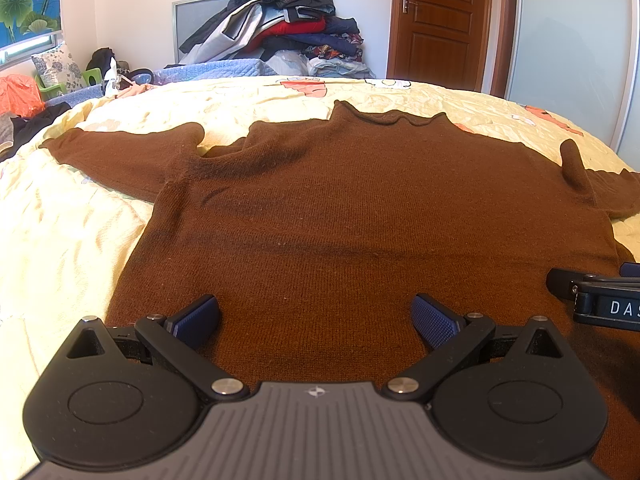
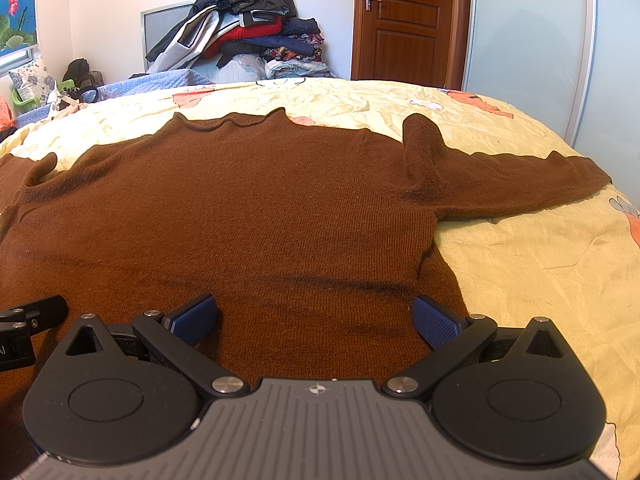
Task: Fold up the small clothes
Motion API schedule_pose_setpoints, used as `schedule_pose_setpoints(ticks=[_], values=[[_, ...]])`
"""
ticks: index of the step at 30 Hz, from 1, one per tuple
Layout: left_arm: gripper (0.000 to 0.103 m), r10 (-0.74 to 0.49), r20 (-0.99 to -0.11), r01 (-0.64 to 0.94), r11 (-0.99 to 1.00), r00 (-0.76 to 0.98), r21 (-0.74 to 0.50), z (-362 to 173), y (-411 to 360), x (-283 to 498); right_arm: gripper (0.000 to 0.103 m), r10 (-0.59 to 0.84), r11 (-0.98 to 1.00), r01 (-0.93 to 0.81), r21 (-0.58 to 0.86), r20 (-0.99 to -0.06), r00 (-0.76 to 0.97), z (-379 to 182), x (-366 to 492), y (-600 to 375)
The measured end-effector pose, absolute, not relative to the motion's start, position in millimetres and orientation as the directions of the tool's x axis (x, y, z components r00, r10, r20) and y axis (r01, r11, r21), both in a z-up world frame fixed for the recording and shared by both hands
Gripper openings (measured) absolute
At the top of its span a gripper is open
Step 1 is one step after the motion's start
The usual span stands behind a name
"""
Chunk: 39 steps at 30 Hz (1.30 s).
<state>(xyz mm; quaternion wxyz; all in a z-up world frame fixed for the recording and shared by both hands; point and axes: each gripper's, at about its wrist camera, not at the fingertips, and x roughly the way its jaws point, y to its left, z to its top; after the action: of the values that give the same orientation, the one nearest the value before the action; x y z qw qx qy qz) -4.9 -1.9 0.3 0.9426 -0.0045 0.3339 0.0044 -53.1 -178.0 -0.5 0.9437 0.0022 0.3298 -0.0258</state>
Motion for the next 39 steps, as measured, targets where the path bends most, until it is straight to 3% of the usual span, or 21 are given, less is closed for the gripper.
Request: schedule_pose_setpoints(ticks=[11,14,17,22,26,28,33,39], values=[[0.103,0.005,-0.630,-0.011,1.000,0.777,-0.006,0.3,-1.7,-5.1,0.103,-0.042,0.999,0.046,-0.010,-0.626,0.779,0.1,-52.6,-179.0],[0.103,0.005,-0.630,-0.011,1.000,0.777,-0.006,0.2,-1.8,-4.9,0.103,0.017,1.000,-0.009,0.016,-0.654,0.756,6.9,-50.2,-187.6],[0.103,0.005,-0.629,-0.011,1.000,0.777,-0.007,0.2,-1.8,-4.8,0.103,0.134,0.983,-0.016,0.184,-0.653,0.745,28.6,-52.3,-220.3],[0.103,0.006,-0.630,-0.011,1.000,0.777,-0.005,-0.3,-1.5,-4.1,0.103,0.266,0.730,0.105,0.676,-0.422,0.867,61.3,-54.1,-373.4],[0.103,0.006,-0.630,-0.012,1.000,0.777,-0.005,-0.4,-1.4,-4.2,0.102,0.074,0.542,0.293,0.787,-0.393,0.917,57.3,-43.0,-491.7],[0.103,0.006,-0.630,-0.012,1.000,0.777,-0.004,-0.3,-1.5,-4.1,0.088,-0.020,0.476,0.373,0.796,-0.415,0.910,52.3,-33.6,-538.0],[0.103,0.009,-0.630,-0.013,1.000,0.776,-0.002,-0.6,-1.9,-3.8,0.086,-0.073,0.444,0.472,0.761,-0.495,0.866,35.2,11.3,-594.3],[0.103,0.013,-0.630,-0.017,1.000,0.776,0.000,-0.6,-2.8,-3.3,0.084,-0.059,0.461,0.442,0.769,-0.471,0.880,24.7,59.3,-609.8]])
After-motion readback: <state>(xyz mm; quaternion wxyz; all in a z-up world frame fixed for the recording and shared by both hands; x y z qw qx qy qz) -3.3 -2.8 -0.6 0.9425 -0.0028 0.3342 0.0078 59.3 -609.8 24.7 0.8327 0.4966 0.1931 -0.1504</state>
